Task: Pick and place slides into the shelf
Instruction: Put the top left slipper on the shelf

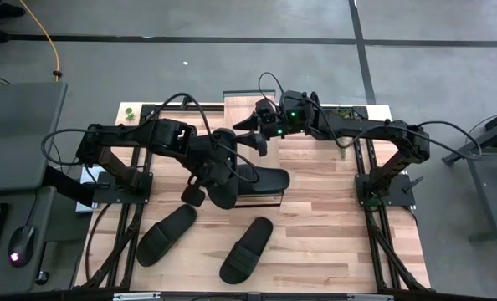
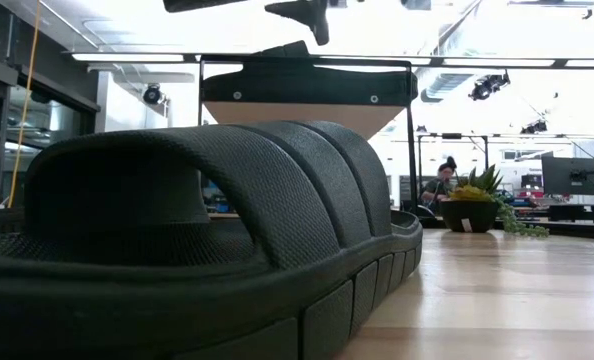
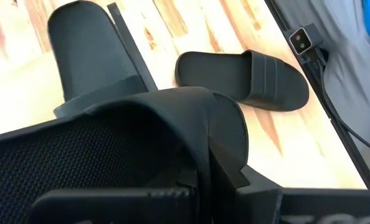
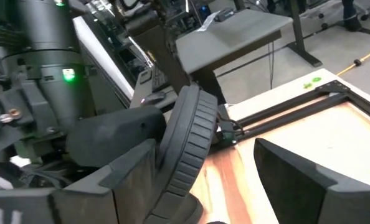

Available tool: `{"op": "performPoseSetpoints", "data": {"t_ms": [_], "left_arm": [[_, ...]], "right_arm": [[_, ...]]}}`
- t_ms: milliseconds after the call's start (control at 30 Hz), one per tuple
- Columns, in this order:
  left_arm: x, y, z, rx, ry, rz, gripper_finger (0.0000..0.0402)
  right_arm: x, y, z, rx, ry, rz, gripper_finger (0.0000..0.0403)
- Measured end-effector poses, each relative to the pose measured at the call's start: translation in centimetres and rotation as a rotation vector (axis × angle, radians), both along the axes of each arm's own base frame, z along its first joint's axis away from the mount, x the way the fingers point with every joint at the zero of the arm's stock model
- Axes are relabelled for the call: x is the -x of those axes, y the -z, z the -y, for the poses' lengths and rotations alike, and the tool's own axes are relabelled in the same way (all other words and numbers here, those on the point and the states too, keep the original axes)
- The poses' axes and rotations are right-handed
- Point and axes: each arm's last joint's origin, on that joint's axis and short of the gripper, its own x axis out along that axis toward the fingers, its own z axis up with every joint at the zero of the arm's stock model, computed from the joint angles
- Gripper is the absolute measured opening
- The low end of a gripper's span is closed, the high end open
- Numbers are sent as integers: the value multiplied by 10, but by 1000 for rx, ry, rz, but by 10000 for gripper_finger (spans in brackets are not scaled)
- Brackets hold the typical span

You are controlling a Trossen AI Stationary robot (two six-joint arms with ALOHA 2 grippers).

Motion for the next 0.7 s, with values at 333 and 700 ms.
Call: {"op": "performPoseSetpoints", "data": {"t_ms": [333,700], "left_arm": [[0,0,0,0,0,0,3],[0,0,0,-7,17,7,3]], "right_arm": [[1,0,4,-14,-5,1,259],[-3,-2,-12,-11,-24,26,259]]}}
